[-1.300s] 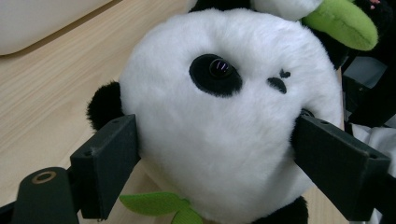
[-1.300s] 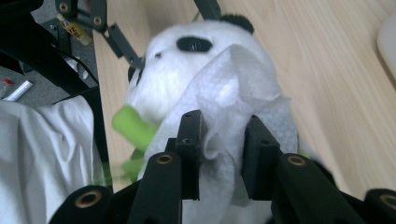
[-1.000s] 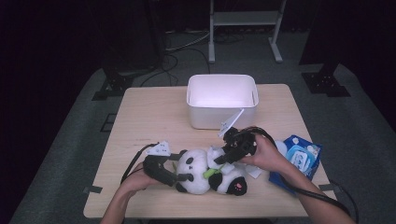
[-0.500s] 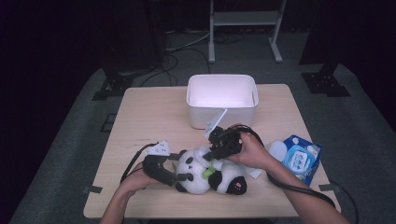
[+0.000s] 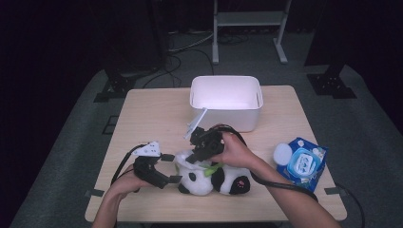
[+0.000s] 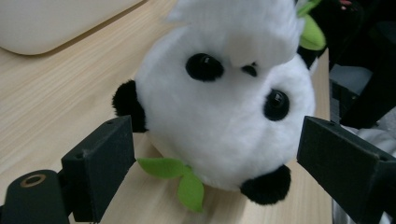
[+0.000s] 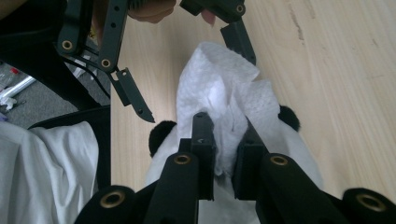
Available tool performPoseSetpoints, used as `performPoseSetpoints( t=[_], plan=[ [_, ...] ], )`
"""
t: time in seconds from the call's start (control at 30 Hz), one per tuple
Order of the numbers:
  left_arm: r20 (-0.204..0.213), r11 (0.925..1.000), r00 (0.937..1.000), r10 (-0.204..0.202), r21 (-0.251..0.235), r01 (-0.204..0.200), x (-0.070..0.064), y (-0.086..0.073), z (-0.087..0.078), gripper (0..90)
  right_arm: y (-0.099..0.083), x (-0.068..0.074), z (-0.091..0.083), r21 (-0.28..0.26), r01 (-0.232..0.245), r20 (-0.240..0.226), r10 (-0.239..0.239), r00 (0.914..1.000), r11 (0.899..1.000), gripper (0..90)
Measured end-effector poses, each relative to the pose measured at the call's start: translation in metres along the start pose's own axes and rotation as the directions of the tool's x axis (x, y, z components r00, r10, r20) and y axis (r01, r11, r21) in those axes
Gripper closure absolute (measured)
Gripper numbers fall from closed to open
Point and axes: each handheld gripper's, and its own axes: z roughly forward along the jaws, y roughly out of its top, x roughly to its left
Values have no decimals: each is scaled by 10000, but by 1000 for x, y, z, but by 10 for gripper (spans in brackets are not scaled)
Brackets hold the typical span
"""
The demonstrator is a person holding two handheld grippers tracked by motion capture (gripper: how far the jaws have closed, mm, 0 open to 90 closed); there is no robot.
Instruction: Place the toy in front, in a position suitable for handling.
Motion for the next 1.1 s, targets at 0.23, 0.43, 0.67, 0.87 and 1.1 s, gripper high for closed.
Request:
performPoseSetpoints(
  t=[0.23, 0.43, 0.67, 0.87, 1.1],
  plan=[
    [103, 10000, 9999, 41, 65, -42, 0, -1, 0, 93, 4, 2, 10, 215, 42, -188, -38, 9998, 9998, 800],
    [117, 9998, 9999, 29, 219, -32, 0, -1, 5, 93, 0, 0, -11, -216, -87, -3, 87, 10000, 9997, 800],
    [93, 9998, 9999, 37, 188, -39, -1, 0, 8, 93, -25, -3, -33, -216, -401, 463, 411, 9981, 9990, 801],
    [118, 9994, 9999, 105, 315, -109, -3, 2, 13, 93, -63, -10, -56, -466, -1101, 826, 1136, 9901, 9928, 800],
    [119, 9992, 9998, 141, 365, -145, -5, 3, 19, 94, -102, -6, -75, -744, -1679, 1052, 1752, 9789, 9830, 802]
  ],
)
